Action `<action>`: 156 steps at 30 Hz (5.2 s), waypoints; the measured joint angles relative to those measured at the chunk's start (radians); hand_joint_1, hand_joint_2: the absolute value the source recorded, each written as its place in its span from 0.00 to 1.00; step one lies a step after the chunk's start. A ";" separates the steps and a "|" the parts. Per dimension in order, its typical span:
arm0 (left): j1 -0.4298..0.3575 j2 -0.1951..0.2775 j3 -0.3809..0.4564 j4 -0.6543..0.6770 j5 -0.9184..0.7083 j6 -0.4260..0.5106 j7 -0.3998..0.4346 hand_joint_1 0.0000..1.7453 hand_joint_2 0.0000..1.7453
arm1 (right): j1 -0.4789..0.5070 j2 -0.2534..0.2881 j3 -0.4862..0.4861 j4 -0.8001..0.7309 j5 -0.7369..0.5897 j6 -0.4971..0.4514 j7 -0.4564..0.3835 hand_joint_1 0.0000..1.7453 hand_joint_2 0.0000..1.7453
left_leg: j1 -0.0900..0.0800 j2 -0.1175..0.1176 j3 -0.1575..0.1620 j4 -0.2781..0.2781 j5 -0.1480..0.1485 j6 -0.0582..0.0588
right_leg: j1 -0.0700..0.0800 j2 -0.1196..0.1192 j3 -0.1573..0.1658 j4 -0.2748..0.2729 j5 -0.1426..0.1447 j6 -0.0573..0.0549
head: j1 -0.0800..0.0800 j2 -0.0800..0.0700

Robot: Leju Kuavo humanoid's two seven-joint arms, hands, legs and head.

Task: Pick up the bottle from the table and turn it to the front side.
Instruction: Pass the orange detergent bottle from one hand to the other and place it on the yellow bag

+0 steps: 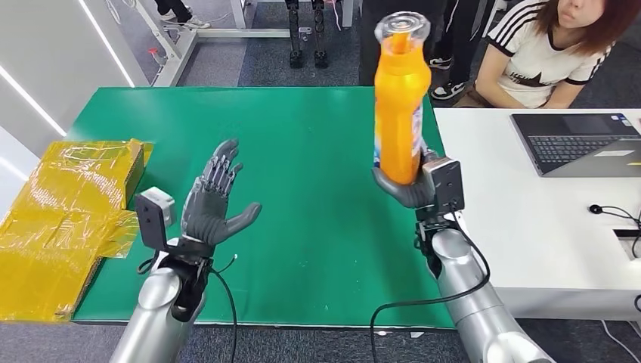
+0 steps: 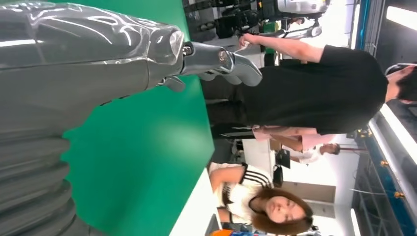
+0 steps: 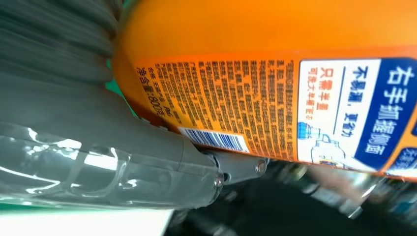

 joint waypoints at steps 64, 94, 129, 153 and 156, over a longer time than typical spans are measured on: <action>-0.381 0.015 0.084 0.323 -0.012 -0.134 0.097 0.00 1.00 | 0.058 0.161 0.081 0.170 0.026 -0.091 -0.004 1.00 1.00 | 0.000 0.000 -0.003 0.000 0.001 -0.001 | 0.000 0.000 -0.002 0.000 0.000 0.000 | 0.000 0.000; -0.425 -0.039 -0.077 0.305 0.144 -0.290 0.204 0.00 1.00 | -0.071 0.247 0.097 0.324 0.201 -0.113 0.052 1.00 1.00 | 0.000 0.000 -0.003 0.000 0.001 -0.001 | 0.000 0.000 -0.002 0.000 0.000 0.000 | 0.000 0.000; -0.508 -0.045 -0.091 0.433 0.326 -0.361 0.270 1.00 1.00 | -0.100 0.280 0.145 0.439 0.253 -0.160 0.044 1.00 1.00 | 0.000 0.000 -0.003 0.000 0.001 -0.001 | 0.000 0.001 -0.003 0.000 0.000 0.000 | 0.000 0.000; -0.524 -0.027 -0.113 0.487 0.416 -0.358 0.243 1.00 1.00 | -0.072 0.255 0.067 0.387 0.078 -0.038 0.000 0.00 1.00 | 0.000 0.000 -0.003 0.000 0.001 -0.001 | 0.000 0.001 -0.003 0.000 0.000 0.000 | 0.000 0.000; -0.525 -0.027 -0.113 0.494 0.413 -0.357 0.239 1.00 1.00 | -0.061 0.248 0.064 0.366 0.073 -0.036 -0.001 0.00 1.00 | 0.000 0.000 -0.003 0.000 0.001 -0.001 | 0.000 0.001 -0.003 0.000 0.000 0.000 | 0.000 0.000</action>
